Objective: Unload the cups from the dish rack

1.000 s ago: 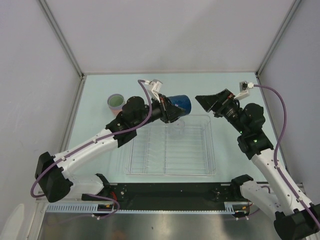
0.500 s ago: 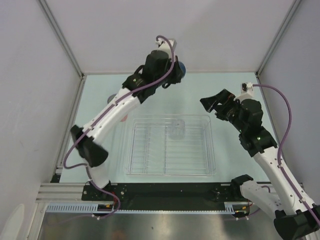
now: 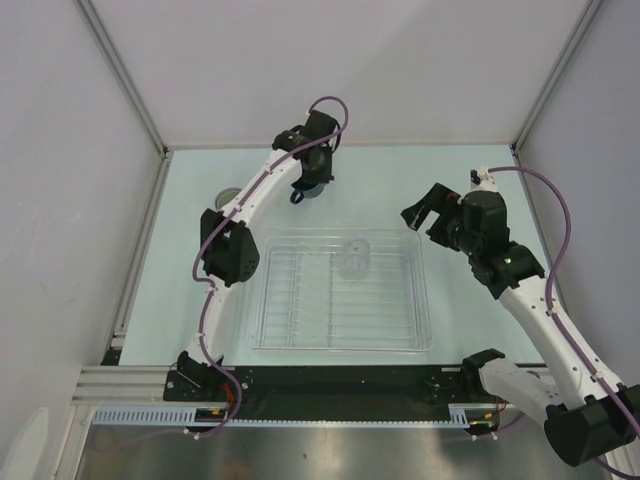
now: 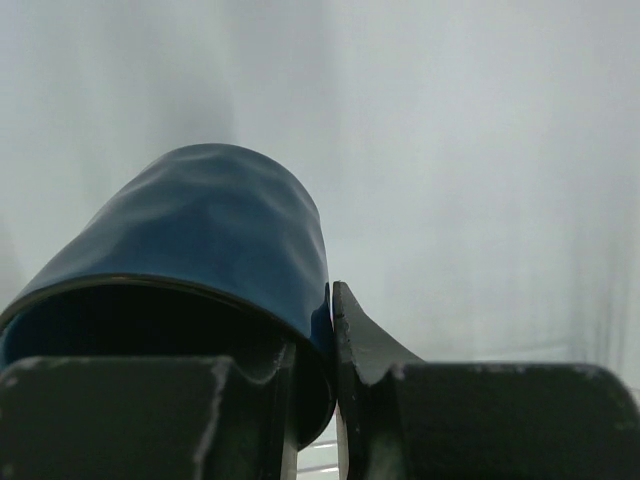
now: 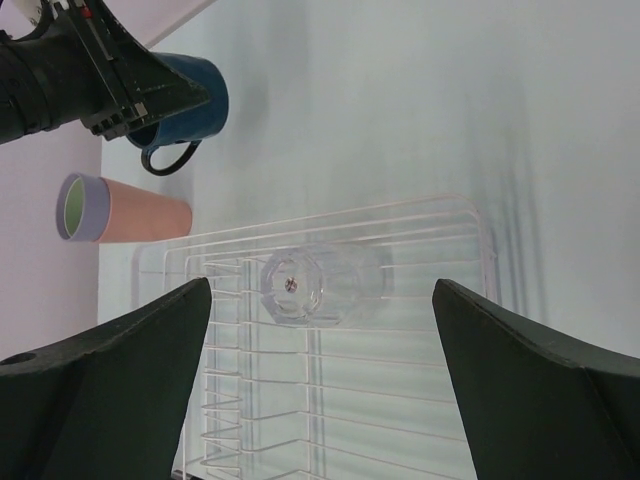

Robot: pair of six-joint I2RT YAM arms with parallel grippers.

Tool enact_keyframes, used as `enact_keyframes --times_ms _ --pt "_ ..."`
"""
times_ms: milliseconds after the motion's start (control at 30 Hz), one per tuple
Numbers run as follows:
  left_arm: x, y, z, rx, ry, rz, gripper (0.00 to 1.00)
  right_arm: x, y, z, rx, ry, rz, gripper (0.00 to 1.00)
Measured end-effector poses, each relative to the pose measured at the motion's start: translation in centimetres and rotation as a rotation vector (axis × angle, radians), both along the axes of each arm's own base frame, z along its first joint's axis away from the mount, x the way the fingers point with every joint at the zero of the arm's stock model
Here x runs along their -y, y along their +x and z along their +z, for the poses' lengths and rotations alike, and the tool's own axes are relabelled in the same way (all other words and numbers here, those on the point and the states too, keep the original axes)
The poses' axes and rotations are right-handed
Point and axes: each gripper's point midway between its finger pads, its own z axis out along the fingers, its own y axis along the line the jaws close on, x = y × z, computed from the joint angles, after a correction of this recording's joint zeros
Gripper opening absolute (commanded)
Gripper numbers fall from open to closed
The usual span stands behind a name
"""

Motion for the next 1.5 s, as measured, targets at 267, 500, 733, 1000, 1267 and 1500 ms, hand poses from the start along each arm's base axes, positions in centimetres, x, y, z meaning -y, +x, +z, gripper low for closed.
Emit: enact_keyframes --times_ms 267,500,733,1000,1267,1500 --pt "-0.5 0.7 -2.0 -0.038 -0.015 0.009 0.0 -0.9 1.2 -2.1 -0.071 -0.028 0.01 0.97" --pt "0.0 0.3 -7.0 -0.137 0.005 0.007 0.01 -1.2 1.5 -3.3 -0.107 -0.037 0.01 0.97" --pt "-0.6 -0.8 -9.7 -0.206 0.036 0.022 0.0 -1.6 1.8 -4.1 -0.132 -0.038 0.01 0.97" --pt "-0.6 -0.8 -9.7 -0.207 0.038 0.023 0.23 -2.1 1.7 -4.4 -0.135 -0.042 0.016 0.98" --pt "-0.6 -0.8 -10.1 -0.204 0.029 0.037 0.48 -2.1 1.6 -4.7 -0.14 -0.049 0.015 0.98" --pt "-0.4 -0.2 -7.4 -0.145 -0.003 0.036 0.64 -2.1 1.6 -5.0 -0.142 -0.054 0.019 0.98"
